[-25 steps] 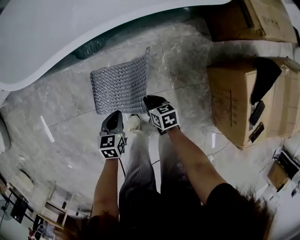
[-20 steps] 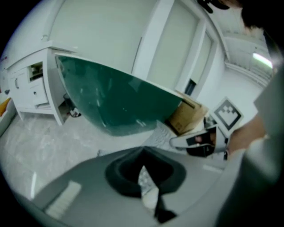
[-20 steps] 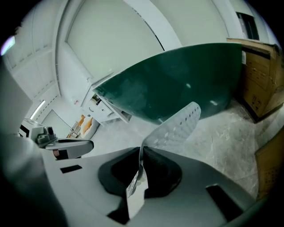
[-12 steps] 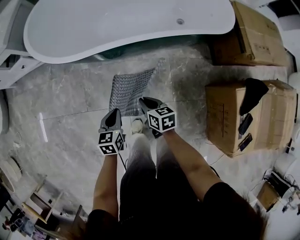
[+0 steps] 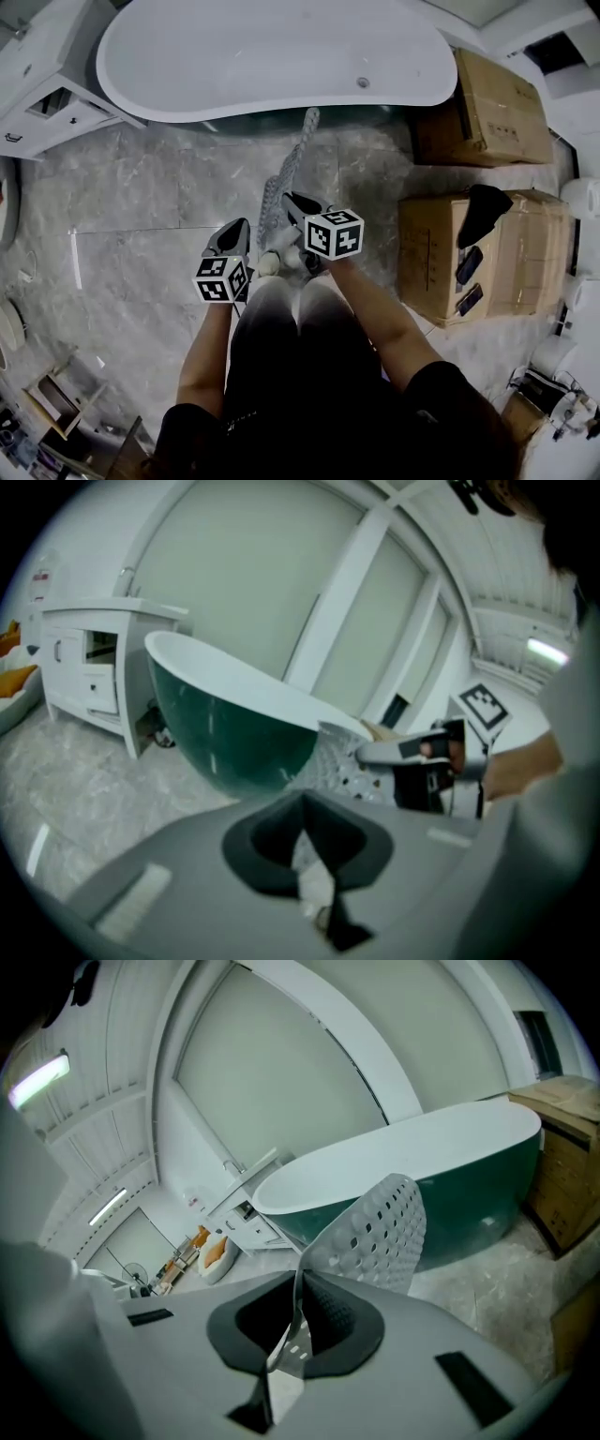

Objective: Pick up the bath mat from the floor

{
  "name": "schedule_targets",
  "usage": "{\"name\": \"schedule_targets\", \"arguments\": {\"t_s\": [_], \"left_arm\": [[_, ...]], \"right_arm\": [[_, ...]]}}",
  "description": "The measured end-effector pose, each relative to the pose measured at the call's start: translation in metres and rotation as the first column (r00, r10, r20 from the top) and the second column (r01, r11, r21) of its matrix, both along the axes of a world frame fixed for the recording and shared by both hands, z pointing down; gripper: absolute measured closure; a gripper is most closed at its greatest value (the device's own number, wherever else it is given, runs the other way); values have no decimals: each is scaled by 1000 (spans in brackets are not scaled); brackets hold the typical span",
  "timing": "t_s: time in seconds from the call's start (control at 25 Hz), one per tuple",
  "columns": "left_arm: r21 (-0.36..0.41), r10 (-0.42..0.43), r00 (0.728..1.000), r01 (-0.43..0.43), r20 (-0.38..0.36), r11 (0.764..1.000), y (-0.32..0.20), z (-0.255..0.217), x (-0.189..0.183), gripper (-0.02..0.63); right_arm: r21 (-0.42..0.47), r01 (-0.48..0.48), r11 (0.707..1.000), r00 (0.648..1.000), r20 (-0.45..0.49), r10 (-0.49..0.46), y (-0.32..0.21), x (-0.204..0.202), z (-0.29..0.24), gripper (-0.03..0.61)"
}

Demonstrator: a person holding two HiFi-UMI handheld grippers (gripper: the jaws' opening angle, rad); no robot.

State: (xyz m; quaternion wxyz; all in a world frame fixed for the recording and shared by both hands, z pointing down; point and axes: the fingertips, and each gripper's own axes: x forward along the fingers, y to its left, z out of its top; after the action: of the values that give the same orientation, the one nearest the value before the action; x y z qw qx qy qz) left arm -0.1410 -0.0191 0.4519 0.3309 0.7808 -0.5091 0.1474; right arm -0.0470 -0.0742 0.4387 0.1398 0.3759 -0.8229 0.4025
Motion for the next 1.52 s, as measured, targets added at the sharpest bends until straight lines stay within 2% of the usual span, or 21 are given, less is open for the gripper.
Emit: {"name": "schedule_targets", "arguments": {"t_s": [0.4, 0.8, 1.16, 1.52], "left_arm": [[95, 89, 995, -84, -43, 992, 11, -73, 16, 606], [164, 126, 989, -112, -76, 980, 26, -132, 20, 606], [187, 69, 993, -51, -92, 981, 27, -161, 14, 606], [206, 34, 997, -18, -74, 978, 6, -189, 17, 607]], "right_arm": [[94, 19, 995, 999, 26, -21, 34, 23, -90, 565], [155, -34, 987, 990, 144, 12, 56, 47, -165, 563], [204, 0, 979, 989, 144, -30, 75, 49, -196, 563], [212, 1, 977, 993, 112, -25, 74, 62, -194, 563]]}}
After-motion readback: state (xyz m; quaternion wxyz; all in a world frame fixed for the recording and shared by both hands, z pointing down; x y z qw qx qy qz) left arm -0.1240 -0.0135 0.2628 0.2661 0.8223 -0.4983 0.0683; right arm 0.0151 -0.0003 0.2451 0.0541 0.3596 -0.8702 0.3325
